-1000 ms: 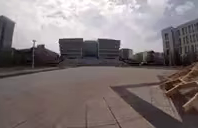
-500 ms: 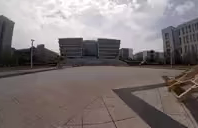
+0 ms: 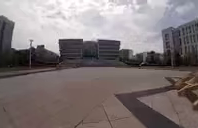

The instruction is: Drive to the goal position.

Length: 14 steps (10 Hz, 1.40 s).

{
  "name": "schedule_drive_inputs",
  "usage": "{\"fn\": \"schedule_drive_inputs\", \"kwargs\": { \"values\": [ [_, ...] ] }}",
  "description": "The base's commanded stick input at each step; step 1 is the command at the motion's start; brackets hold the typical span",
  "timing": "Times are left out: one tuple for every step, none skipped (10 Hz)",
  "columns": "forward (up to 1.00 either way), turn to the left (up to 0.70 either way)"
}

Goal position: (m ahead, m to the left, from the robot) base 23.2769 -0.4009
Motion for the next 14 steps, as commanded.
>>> {"fn": "schedule_drive_inputs", "kwargs": {
  "values": [
    [0.70,0.00],
    [0.70,0.00],
    [0.70,0.00],
    [0.70,0.00],
    [0.70,0.00],
    [0.70,0.00],
    [0.70,0.00],
    [0.70,0.00],
    [0.70,-0.03],
    [0.70,-0.05],
    [0.70,-0.24],
    [0.70,-0.26],
    [0.70,-0.13],
    [0.70,-0.08]
  ]
}}
